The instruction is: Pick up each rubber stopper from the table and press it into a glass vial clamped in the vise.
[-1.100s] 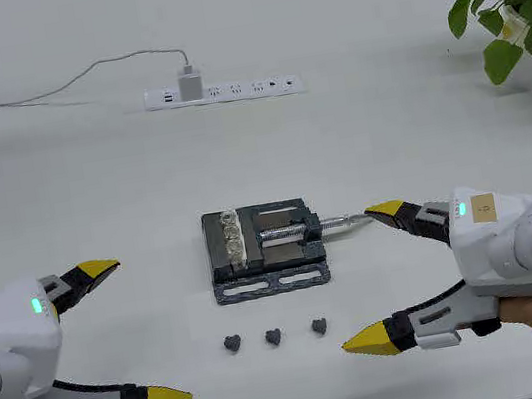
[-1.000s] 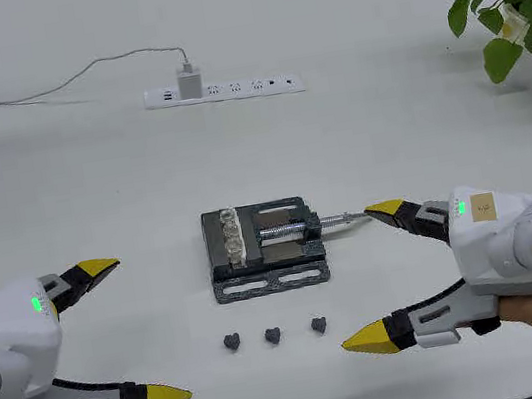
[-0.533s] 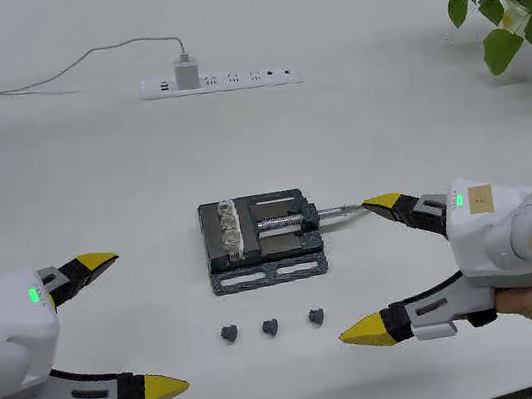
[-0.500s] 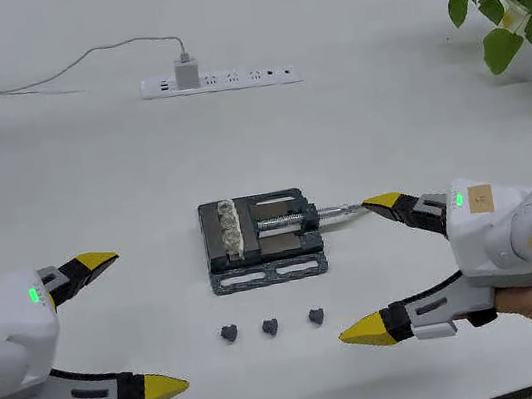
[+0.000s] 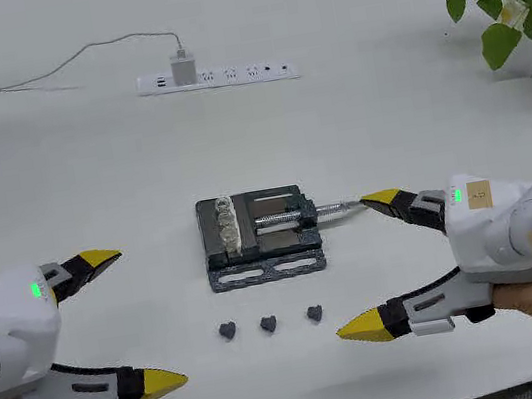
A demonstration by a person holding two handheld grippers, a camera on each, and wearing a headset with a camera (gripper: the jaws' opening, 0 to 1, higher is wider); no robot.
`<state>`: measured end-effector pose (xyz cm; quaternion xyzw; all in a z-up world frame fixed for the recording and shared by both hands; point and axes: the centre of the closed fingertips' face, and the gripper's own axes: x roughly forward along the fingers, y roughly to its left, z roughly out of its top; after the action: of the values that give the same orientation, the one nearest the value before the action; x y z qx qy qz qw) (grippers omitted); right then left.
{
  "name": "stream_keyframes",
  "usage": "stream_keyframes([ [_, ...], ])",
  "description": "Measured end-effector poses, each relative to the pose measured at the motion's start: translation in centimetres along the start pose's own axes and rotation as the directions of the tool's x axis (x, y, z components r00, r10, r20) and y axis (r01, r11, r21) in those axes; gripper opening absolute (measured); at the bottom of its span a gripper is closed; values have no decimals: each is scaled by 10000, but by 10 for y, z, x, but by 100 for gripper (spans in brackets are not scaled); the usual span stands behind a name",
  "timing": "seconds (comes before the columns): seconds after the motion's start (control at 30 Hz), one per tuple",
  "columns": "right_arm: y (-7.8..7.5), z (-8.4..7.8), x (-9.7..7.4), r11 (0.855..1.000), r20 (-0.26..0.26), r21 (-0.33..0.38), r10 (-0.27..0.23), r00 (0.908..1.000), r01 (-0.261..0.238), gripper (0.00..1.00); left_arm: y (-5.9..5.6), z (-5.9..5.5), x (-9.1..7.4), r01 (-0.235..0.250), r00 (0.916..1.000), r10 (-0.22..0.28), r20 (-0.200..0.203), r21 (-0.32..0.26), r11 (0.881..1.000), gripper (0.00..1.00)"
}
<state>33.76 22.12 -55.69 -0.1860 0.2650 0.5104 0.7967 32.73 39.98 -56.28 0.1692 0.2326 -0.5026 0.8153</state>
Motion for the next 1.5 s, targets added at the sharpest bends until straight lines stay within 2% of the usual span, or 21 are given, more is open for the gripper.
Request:
stream_keyframes([
  [0.3,0,-1,0,10000,48,60,-38,10000,38,97,0,2,2,128,9998,-124,-152,261,9996,84],
  [0.43,0,-1,-1,10000,54,64,-41,10000,40,97,0,3,3,215,9995,-203,-253,470,9987,80],
  [0.87,0,-2,-3,9999,108,80,-86,9999,85,97,-7,4,14,939,9930,-844,-823,1193,9884,66],
  [1.03,-1,-1,-3,9999,132,89,-87,9999,86,97,-12,4,21,1395,9854,-1200,-1204,1692,9757,55],
  [1.17,-1,-2,-3,9999,116,106,-77,9999,76,96,-15,2,29,1741,9780,-1468,-1484,1921,9658,51],
  [1.43,-2,-2,-4,9999,134,129,-92,9999,90,95,-20,-5,42,2336,9637,-1914,-1862,2409,9420,40],
  [1.5,-3,-2,-4,9998,104,143,-117,9999,116,95,-21,-9,46,2518,9573,-2019,-2069,2535,9340,36],
])
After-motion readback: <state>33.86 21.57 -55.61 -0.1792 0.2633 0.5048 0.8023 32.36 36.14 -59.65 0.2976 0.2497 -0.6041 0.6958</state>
